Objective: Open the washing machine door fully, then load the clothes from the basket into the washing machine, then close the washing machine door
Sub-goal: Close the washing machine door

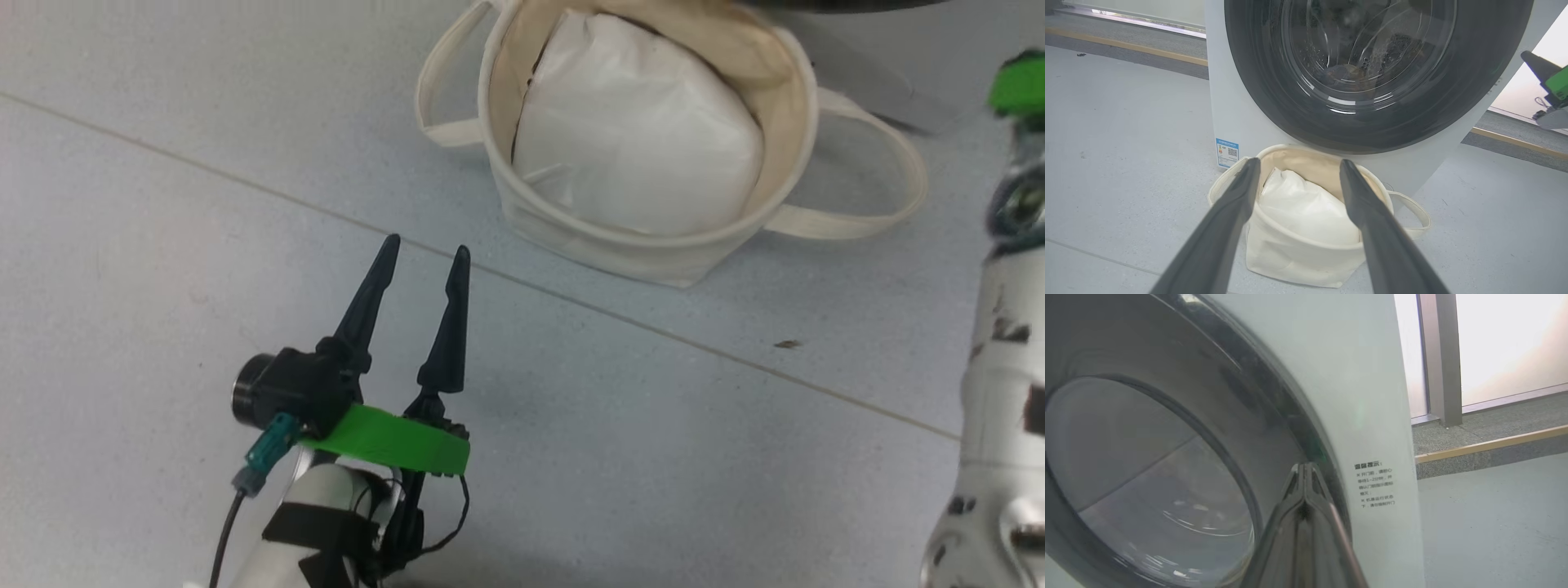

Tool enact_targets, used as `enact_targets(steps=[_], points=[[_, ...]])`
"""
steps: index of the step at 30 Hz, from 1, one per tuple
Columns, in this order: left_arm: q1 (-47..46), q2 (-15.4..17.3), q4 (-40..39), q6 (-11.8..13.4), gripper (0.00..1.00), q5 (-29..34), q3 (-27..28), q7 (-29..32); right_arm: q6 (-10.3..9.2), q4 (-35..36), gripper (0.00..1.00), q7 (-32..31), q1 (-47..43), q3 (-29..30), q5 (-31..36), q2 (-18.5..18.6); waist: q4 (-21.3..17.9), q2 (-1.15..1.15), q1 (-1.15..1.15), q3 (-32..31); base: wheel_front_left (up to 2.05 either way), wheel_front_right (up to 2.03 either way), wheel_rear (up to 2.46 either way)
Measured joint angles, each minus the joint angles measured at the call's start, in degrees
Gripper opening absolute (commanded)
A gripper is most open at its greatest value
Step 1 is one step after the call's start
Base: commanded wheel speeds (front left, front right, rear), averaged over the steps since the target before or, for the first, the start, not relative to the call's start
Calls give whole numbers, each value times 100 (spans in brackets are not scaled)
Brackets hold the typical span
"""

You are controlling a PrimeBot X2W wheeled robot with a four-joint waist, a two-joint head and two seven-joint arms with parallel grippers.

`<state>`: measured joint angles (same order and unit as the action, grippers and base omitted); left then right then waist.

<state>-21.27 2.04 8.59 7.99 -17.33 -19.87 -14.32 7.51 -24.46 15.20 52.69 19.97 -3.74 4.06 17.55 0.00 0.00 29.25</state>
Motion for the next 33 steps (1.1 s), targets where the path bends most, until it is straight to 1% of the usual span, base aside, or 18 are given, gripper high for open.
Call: enact_targets(steps=[2,4,7,10,14,16,21,22,23,29,32,33], points=[[40,2,160,-54,100,16,64,0,0,56,0,-1,-460,-374,-354,-1,-66,0,0,-185,0,0,0],[152,0,267,-116,100,10,160,0,0,199,0,-1,-950,-726,-567,-18,-148,0,0,-389,0,0,0],[381,3,356,-245,100,90,311,0,0,487,0,-4,-1659,-1188,-815,-20,-293,0,-1,-719,0,0,0],[594,5,425,-343,100,118,469,0,0,821,0,-7,-2397,-1540,-921,-22,-458,1,-1,-1067,0,0,0],[922,7,417,-499,100,185,736,0,0,1366,0,-8,-3389,-1852,-1072,-48,-716,1,-2,-1512,0,0,0],[1084,9,355,-505,100,96,933,0,0,1658,0,-8,-3833,-1945,-1070,-62,-878,1,-2,-1688,0,0,0],[1341,15,380,-609,100,104,1204,0,0,2294,0,-8,-4726,-1971,-1114,-89,-1242,1,-1,-2081,0,0,0],[1382,14,391,-634,100,129,1252,0,0,2427,62,-8,-4851,-1975,-1184,-101,-1302,1,-1,-2153,0,0,0],[1428,14,414,-680,100,189,1294,0,0,2492,100,-8,-4952,-1965,-1189,-113,-1360,1,-1,-2229,0,0,0],[1711,15,445,-748,100,428,1363,0,-1,2342,100,-8,-5306,-1903,-1315,-146,-1575,1,-1,-2596,0,0,0],[1834,19,320,-747,100,536,1417,0,-1,2137,100,-9,-5425,-2075,-1688,-147,-1667,1,-1,-2761,0,0,0],[1859,19,246,-746,100,594,1428,0,-1,2053,100,-13,-5444,-2082,-1648,-160,-1690,1,-1,-2792,0,0,0]])
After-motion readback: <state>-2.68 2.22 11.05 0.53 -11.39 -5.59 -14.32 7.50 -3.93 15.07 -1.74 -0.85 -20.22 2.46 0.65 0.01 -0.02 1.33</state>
